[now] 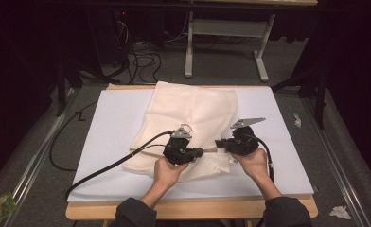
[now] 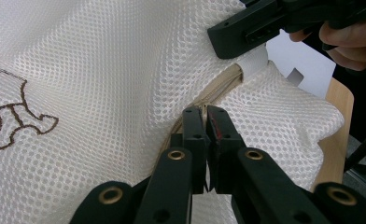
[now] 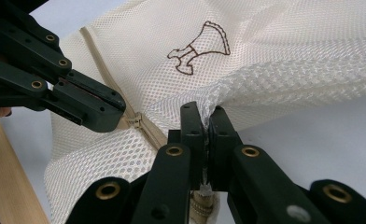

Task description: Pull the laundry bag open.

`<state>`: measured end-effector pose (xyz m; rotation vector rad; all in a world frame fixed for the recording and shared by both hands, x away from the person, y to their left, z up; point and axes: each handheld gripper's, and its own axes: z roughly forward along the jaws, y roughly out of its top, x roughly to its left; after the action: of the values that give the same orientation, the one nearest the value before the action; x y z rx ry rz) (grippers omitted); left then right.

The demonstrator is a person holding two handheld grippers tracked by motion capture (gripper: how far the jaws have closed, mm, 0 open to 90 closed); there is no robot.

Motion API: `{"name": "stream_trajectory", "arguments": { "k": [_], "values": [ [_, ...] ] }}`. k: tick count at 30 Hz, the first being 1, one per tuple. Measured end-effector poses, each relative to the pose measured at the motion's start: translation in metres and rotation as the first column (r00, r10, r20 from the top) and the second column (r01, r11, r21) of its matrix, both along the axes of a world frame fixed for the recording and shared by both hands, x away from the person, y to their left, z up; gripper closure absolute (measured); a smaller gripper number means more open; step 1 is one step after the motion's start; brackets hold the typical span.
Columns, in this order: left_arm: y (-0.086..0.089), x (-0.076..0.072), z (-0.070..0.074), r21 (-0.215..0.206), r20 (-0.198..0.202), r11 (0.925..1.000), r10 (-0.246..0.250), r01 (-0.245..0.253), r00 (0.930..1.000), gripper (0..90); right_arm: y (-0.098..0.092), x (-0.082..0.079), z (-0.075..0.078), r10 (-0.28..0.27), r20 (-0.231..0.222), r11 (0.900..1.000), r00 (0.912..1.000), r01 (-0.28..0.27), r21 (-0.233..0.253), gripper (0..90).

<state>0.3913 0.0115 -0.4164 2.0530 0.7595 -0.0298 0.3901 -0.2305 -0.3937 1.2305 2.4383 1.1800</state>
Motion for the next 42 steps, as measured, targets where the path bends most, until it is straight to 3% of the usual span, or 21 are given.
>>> {"name": "stream_trajectory", "arguments": {
  "k": [23, 42],
  "values": [
    [0.006, -0.001, 0.000, 0.000, 0.002, 1.0000, 0.005, -0.005, 1.0000, 87.6, -0.013, -0.004, -0.002, -0.005, 0.001, 1.000, 1.0000, 0.005, 0.012, 89.0],
    [0.006, 0.000, 0.000, -0.002, 0.005, 1.0000, 0.009, -0.009, 0.9999, 87.5, -0.013, -0.006, -0.001, -0.011, 0.021, 1.000, 0.9997, 0.010, 0.015, 89.0]
  ]
}}
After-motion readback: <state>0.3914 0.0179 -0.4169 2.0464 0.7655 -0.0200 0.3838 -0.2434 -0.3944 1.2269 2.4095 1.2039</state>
